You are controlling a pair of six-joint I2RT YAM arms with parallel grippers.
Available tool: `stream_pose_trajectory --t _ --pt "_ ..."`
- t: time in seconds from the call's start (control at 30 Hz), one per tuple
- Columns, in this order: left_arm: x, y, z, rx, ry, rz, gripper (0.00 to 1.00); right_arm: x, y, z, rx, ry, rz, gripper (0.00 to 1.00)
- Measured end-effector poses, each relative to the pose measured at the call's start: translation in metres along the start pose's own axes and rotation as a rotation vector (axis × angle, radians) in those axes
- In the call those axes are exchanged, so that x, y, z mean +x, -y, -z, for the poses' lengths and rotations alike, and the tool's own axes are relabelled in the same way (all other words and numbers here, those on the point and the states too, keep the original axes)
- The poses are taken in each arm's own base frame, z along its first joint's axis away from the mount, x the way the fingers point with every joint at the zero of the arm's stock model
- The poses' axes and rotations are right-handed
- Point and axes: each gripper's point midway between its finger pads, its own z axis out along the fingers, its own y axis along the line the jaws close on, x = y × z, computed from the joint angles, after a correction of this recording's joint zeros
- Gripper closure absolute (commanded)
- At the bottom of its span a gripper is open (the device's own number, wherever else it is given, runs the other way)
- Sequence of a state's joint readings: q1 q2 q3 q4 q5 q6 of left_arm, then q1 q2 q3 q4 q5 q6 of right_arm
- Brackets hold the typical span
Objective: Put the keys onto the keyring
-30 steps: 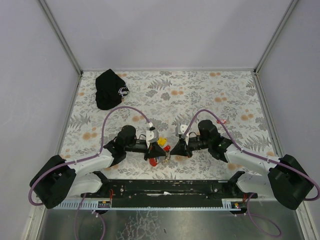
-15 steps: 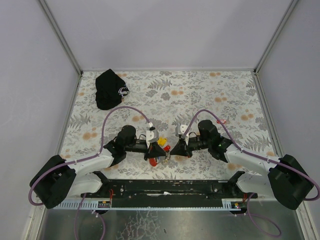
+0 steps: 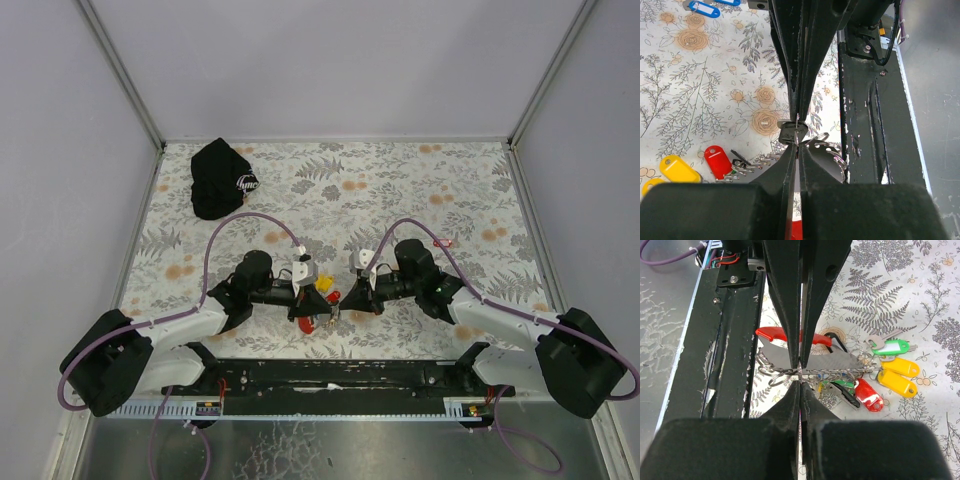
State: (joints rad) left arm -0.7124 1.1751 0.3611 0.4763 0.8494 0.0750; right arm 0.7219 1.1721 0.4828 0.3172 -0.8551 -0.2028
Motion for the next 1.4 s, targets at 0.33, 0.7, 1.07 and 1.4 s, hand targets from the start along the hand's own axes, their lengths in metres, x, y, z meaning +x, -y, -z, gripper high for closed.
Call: stream_pose_trajectory --t 0.33,0.7,1.07,1.4 --pt "0.001 0.003 0.000 0.013 -0.003 0.026 1.00 0.006 0.000 -0.004 -0.011 -0.033 -0.007 1.00" --pt "0.002 0.007 -0.004 0.049 0.002 0.073 1.00 0.009 -0.002 -0.004 -0.018 -0.045 -0.007 1.00" --pt "0.003 0.007 -0.004 0.069 0.021 0.110 1.00 0.011 -0.004 -0.005 -0.032 -0.052 0.007 1.00" --pt "-0.002 0.010 0.000 0.128 0.053 0.121 1.00 0.008 -0.016 -0.013 -0.083 -0.071 0.038 1.00"
